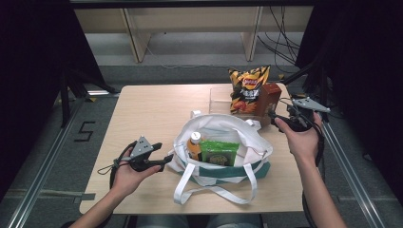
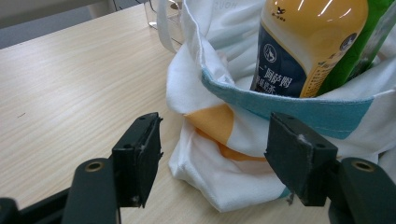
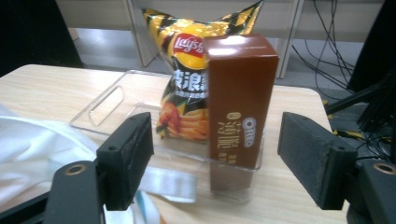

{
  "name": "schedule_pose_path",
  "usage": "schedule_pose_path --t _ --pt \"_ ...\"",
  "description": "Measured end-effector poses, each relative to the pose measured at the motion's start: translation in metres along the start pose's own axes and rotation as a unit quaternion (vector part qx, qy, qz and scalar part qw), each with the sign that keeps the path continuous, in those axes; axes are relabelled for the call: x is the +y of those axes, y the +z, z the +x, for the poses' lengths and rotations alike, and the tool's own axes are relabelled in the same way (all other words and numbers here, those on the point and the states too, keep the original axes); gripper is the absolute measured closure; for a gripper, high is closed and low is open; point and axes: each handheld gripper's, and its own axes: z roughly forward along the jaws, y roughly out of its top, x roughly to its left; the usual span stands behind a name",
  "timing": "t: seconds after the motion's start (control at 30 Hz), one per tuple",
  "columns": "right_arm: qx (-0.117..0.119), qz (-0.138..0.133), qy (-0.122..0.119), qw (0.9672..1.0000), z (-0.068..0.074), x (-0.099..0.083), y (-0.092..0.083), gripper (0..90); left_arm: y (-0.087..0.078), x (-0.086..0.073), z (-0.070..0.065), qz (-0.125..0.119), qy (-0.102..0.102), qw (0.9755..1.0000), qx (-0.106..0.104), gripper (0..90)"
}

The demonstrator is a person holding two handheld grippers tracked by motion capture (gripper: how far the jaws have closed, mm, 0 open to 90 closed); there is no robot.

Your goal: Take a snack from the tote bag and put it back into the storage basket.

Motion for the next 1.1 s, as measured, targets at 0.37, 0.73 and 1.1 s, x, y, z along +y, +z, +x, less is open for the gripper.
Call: schedule_pose_path --t 0.37,0.73,1.1 --pt "0.069 -0.001 -0.001 0.9976 0.02 -0.008 -0.013 36.2 -0.001 0.0 0.0 -0.001 0.001 1.0 0.001 35.0" --pt "0.142 0.001 -0.028 0.9894 0.049 -0.016 -0.022 37.7 -0.001 0.0 0.001 -0.001 -0.001 1.0 0.003 35.0" --pt "0.182 0.012 -0.043 0.9824 0.064 -0.025 -0.028 38.8 -0.001 0.001 -0.001 0.0 0.001 1.0 0.003 35.0"
